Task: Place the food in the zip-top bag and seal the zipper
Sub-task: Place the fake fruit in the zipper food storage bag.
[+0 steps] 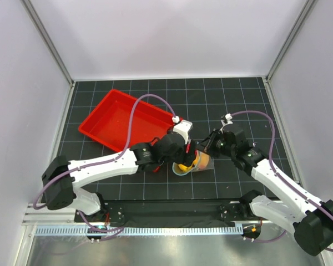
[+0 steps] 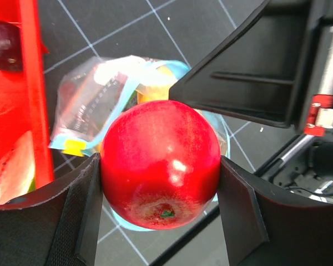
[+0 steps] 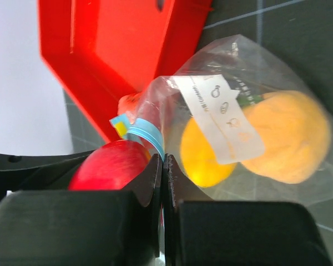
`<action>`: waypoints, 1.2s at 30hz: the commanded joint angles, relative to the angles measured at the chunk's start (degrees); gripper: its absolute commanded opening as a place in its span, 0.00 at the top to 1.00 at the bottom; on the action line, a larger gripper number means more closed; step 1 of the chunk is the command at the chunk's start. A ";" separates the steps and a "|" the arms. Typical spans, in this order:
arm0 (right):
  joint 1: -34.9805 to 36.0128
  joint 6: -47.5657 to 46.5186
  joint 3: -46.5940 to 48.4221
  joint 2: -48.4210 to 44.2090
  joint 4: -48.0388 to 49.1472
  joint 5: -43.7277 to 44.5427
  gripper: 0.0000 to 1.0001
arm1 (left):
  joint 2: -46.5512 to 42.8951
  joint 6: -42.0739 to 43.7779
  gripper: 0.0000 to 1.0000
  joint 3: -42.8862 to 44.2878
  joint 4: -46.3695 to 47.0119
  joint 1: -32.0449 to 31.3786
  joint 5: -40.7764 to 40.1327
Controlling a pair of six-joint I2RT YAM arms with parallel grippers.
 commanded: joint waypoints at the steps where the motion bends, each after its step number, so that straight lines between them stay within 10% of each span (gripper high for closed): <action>1: -0.47 -2.58 2.17 -1.24 -0.79 3.88 0.99 | 3.02 1.77 0.76 0.06 7.51 0.08 0.68; 12: -1.27 -5.75 2.25 -0.45 -0.96 6.43 0.99 | 11.99 5.02 0.73 0.93 17.71 0.17 -3.71; 14: -1.26 -6.10 2.86 -0.45 -1.40 7.04 0.99 | 13.40 4.85 0.56 2.34 17.72 0.43 -4.95; 15: -1.27 -6.71 3.13 -0.62 -1.75 7.31 0.99 | 14.28 4.59 0.32 2.78 17.81 0.61 -4.95; 19: -1.27 -8.47 5.06 -1.33 -4.38 9.15 0.99 | 14.11 3.71 0.06 2.78 17.98 0.88 -4.77; 36: -1.70 -10.05 5.59 -1.51 -5.27 11.00 0.99 | 5.85 2.13 0.00 3.31 7.98 0.87 -1.96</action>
